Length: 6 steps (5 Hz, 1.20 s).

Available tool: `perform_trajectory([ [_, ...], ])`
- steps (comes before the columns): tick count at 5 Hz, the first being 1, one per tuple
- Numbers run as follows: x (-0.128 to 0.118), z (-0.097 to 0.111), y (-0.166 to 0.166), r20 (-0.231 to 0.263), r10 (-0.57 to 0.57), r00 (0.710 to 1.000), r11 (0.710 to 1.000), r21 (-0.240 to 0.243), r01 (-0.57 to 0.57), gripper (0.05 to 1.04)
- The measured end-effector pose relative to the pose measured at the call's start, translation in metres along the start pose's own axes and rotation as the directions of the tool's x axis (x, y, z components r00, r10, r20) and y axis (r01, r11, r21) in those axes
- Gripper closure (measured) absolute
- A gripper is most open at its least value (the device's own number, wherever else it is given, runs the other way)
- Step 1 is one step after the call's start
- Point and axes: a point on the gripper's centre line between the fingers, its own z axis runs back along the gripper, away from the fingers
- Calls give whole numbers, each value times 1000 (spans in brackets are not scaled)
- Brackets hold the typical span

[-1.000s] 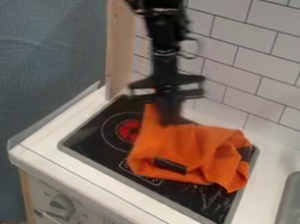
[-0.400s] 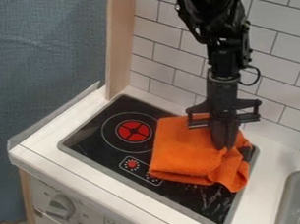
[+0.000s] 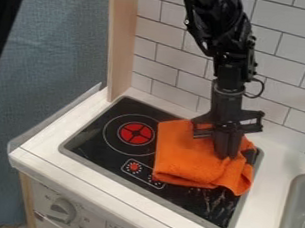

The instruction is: Put the fabric on the machine

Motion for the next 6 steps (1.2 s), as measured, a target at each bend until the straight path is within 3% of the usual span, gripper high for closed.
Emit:
perform_trajectory([
  [2,-5,-8,11,-7,16,1000,999,33,-16,314],
  [3,-11,-8,10,-40,23,999,999,29,-22,86],
  [6,-10,18,-2,-59,24,998,999,-44,-26,85],
])
